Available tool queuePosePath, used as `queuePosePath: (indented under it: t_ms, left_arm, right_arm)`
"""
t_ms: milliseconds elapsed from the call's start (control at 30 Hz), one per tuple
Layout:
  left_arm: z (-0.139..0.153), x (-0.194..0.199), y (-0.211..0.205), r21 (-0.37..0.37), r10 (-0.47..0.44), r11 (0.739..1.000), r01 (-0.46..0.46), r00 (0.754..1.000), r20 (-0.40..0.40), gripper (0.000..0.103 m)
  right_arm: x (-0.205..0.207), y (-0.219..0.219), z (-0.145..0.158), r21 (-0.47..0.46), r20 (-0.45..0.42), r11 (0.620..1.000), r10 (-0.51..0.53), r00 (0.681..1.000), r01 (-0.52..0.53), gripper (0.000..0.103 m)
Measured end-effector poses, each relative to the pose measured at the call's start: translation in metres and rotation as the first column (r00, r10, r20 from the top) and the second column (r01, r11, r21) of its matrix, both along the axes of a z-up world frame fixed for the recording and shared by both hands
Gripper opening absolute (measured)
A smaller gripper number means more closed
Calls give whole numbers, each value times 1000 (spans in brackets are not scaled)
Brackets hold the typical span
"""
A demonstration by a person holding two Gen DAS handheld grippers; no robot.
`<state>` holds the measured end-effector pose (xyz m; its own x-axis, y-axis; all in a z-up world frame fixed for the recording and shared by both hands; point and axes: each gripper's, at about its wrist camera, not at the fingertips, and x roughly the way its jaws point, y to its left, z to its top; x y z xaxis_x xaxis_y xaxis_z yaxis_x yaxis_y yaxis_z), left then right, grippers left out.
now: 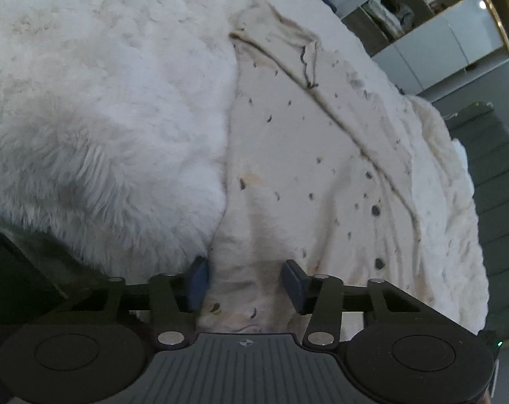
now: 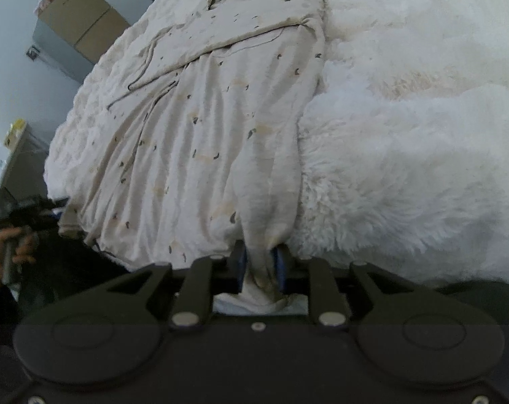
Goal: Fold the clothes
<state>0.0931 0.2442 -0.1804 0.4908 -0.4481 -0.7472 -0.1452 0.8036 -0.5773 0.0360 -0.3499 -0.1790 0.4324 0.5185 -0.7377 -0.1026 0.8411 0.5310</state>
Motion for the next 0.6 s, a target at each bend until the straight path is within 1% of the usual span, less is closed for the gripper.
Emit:
queuePosePath:
  t_ms: [100, 167, 200, 233, 300, 367, 433, 600]
  left_arm:
    - [-4, 0, -7, -1, -27, 1000, 27, 1000, -7, 40]
    - [-2, -3, -8, 18, -40, 999, 41, 999, -7, 40]
    - [-2, -4, -11, 43, -47, 998, 47, 999, -9, 40]
    - [-3, -4, -14, 59, -45, 997, 46, 999, -15, 44]
    - [-8, -3, -17, 59, -52, 997, 55, 998, -47, 50]
    - [-11, -2, -18, 55, -60, 996, 64, 996, -64, 50]
    - [-11, -3, -21, 69, -76, 994, 81, 995, -64, 50]
    - [-19, 7, -23, 39, -88, 995, 92, 992, -88, 50]
  right_arm:
    - [2, -1, -1, 18, -2, 1000, -3, 1000, 3, 19]
    - [6, 1, -3, 23, -20, 1000, -4, 1000, 5, 22]
    - [7, 2, -4, 21, -25, 1000, -5, 1000, 6, 22]
    - [9, 2, -5, 19, -29, 1000, -7, 1000, 7, 23]
    - [12, 3, -8, 13, -50, 1000, -10, 999, 10, 25]
    - [12, 1, -9, 15, -60, 1000, -13, 998, 14, 31]
    - [9, -4, -8, 27, -57, 999, -34, 998, 35, 37]
    - [0, -27, -10, 106, -49, 985, -129, 990, 134, 38]
